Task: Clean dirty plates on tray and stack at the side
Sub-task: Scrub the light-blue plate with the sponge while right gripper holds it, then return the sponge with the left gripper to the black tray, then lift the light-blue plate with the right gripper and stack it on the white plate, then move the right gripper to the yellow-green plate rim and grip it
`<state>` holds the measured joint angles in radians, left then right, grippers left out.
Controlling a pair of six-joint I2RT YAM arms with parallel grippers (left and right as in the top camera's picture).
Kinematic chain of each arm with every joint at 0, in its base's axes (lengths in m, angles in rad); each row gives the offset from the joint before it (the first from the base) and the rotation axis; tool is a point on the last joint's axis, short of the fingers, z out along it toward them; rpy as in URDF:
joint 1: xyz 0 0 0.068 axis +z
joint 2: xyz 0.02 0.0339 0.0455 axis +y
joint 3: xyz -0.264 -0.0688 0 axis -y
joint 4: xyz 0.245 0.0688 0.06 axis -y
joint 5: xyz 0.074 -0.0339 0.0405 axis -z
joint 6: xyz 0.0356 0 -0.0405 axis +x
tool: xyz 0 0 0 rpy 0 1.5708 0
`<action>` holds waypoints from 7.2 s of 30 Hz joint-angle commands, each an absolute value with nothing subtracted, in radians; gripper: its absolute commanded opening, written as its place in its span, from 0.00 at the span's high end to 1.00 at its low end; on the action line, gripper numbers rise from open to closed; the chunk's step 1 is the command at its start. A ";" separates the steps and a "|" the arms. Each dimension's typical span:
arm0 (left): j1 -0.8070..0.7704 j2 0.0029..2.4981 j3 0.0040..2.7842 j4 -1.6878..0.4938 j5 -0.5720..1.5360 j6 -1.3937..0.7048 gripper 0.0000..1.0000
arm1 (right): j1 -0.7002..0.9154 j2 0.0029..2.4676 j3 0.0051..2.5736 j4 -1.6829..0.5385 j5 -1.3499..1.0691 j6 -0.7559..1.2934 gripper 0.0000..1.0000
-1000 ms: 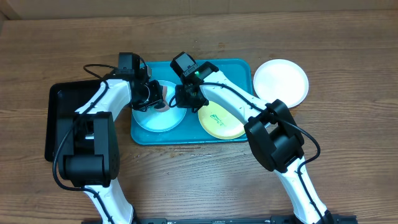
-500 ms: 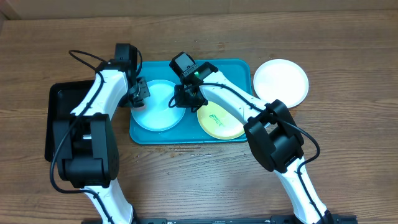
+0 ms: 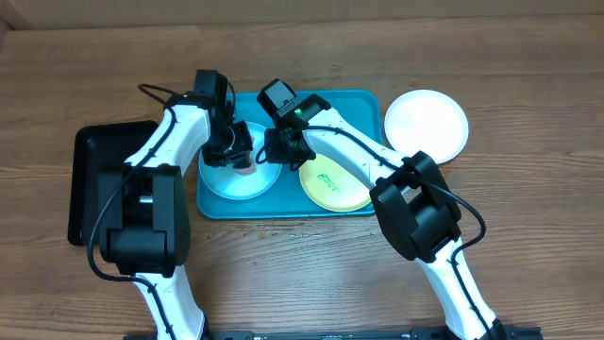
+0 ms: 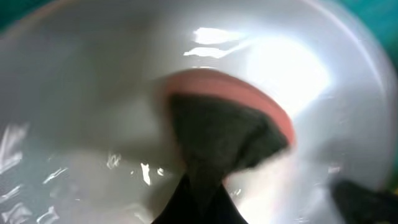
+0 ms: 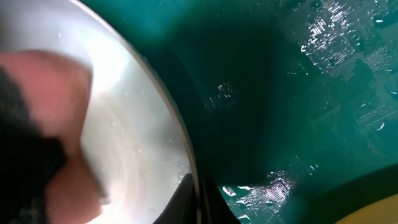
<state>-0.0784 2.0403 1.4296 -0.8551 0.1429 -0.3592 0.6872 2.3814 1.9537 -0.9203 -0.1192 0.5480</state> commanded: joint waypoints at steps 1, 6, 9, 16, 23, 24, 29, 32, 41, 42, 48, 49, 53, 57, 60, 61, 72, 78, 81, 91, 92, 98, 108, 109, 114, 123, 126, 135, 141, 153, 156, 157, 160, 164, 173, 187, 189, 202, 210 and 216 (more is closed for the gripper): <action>-0.062 2.043 1.485 -0.947 -0.126 -0.338 0.96 | 0.692 2.365 1.943 -0.919 -0.085 0.542 0.96; -0.059 2.043 1.560 -1.108 -0.379 -0.390 0.96 | 0.692 2.364 1.943 -0.925 -0.080 0.542 0.96; -0.059 2.043 1.620 -1.195 -0.510 -0.491 0.96 | 0.692 2.364 1.943 -0.923 -0.080 0.542 0.96; -0.041 2.006 1.769 -1.259 -0.456 -0.528 0.96 | 0.691 2.364 1.943 -0.934 -0.080 0.542 0.96; 0.056 1.959 1.781 -1.186 0.044 -0.396 0.96 | 0.691 2.364 1.943 -0.925 -0.079 0.523 0.96; 0.060 1.965 1.766 -1.180 0.146 -0.364 0.96 | 0.691 2.364 1.943 -0.921 -0.079 0.523 0.96; 0.027 1.973 1.608 -1.077 0.307 -0.335 0.96 | 0.691 2.364 1.943 -0.911 -0.079 0.523 0.96; -0.012 1.973 1.491 -0.970 0.308 -0.313 0.96 | 0.691 2.364 1.943 -0.913 -0.080 0.523 0.96; -0.066 1.973 1.293 -0.701 0.237 -0.310 0.96 | 0.691 2.364 1.943 -0.920 -0.079 0.523 0.96; -0.065 1.973 1.289 -0.702 0.175 -0.310 0.96 | 0.691 2.364 1.943 -0.920 -0.079 0.523 0.96; -0.065 1.973 1.283 -0.751 -0.270 -0.310 0.96 | 0.691 2.364 1.943 -0.922 -0.079 0.516 0.96; -0.065 1.973 1.283 -0.756 -0.315 -0.310 0.96 | 0.691 2.364 1.943 -0.922 -0.079 0.516 0.96; -0.065 1.973 1.283 -0.759 -0.497 -0.310 0.96 | 0.691 2.364 1.943 -0.922 -0.079 0.515 0.96; -0.065 1.961 1.300 -0.765 -0.558 -0.311 0.96 | 0.691 2.364 1.943 -0.923 -0.079 0.481 0.96; -0.065 1.920 1.344 -0.796 -0.558 -0.348 0.96 | 0.692 2.364 1.943 -0.922 -0.079 0.482 0.96; -0.065 1.896 1.363 -0.806 -0.557 -0.377 0.96 | 0.692 2.364 1.943 -0.922 -0.079 0.482 0.96; 0.035 1.653 1.436 -0.811 -0.464 -0.423 0.96 | 0.692 2.364 1.943 -0.909 -0.079 0.466 0.96; 0.227 1.702 1.386 -0.871 -0.329 -0.426 0.96 | 0.692 2.364 1.943 -0.915 -0.079 0.463 0.96; 0.316 1.747 1.348 -0.872 -0.272 -0.458 0.96 | 0.692 2.364 1.943 -0.915 -0.079 0.463 0.96; 0.462 1.907 1.328 -0.883 -0.076 -0.423 0.93 | 0.691 2.364 1.943 -0.908 -0.079 0.463 0.96; 0.462 1.908 1.328 -0.880 -0.077 -0.423 0.88 | 0.691 2.364 1.943 -0.906 -0.079 0.463 0.96; 0.464 1.889 1.394 -0.887 -0.077 -0.423 0.39 | 0.692 2.363 1.974 -0.887 -0.079 0.388 0.96; 0.465 1.807 1.612 -0.961 0.078 -0.446 0.12 | 0.710 2.345 2.265 -1.178 0.326 0.309 0.96; 0.465 1.802 1.615 -0.960 0.093 -0.455 0.00 | 0.720 2.345 2.313 -1.220 0.401 0.294 0.96; 0.464 1.801 1.611 -0.964 0.101 -0.453 0.00 | 0.802 2.345 2.497 -1.393 0.889 0.256 0.96; 0.464 1.801 1.610 -0.964 0.101 -0.453 0.00 | 0.959 2.345 2.548 -1.493 1.484 0.138 0.96; 0.463 1.801 1.610 -0.965 0.101 -0.453 0.00 | 0.995 2.345 2.548 -1.486 1.503 0.122 0.96; 0.464 1.801 1.610 -0.964 0.101 -0.453 0.00 | 1.003 2.345 2.547 -1.417 1.421 0.130 0.96; 0.464 1.801 1.610 -0.964 0.101 -0.452 0.00 | 0.855 2.345 2.547 -1.328 0.762 0.218 0.93; 0.464 1.801 1.609 -0.967 0.101 -0.449 0.00 | 0.267 2.346 2.546 -1.576 -0.002 0.216 0.96; 0.464 1.801 1.605 -0.966 0.096 -0.449 0.00 | 0.121 2.349 2.534 -1.647 -0.002 0.205 0.96; 0.463 1.801 1.605 -0.965 0.093 -0.449 0.00 | 0.081 2.349 2.526 -1.660 -0.002 0.205 0.96; 0.464 1.801 1.605 -0.966 0.093 -0.449 0.00 | -0.038 2.349 2.500 -1.694 -0.005 0.205 0.96; 0.464 1.801 1.605 -0.969 0.091 -0.449 0.00 | -0.152 2.349 2.442 -1.694 -0.044 0.201 0.96; 0.463 1.805 1.605 -0.967 0.067 -0.450 0.00 | -0.205 2.349 2.375 -1.694 -0.063 0.144 0.96; 0.464 1.806 1.605 -0.972 0.068 -0.450 0.00 | -0.171 2.349 2.375 -1.694 -0.089 0.148 0.65; 0.464 1.806 1.605 -0.971 0.068 -0.450 0.00 | -0.157 2.349 2.373 -1.694 -0.138 0.143 0.63; 0.464 1.806 1.605 -0.977 0.072 -0.450 0.01 | 0.165 2.349 2.336 -1.593 -0.141 -0.189 0.48; 0.464 1.806 1.605 -0.979 0.071 -0.450 0.01 | 0.342 2.349 2.146 -1.415 -0.022 -0.370 0.44; 0.464 1.806 1.605 -0.978 0.070 -0.450 0.00 | 0.377 2.349 2.057 -1.324 0.004 -0.371 0.48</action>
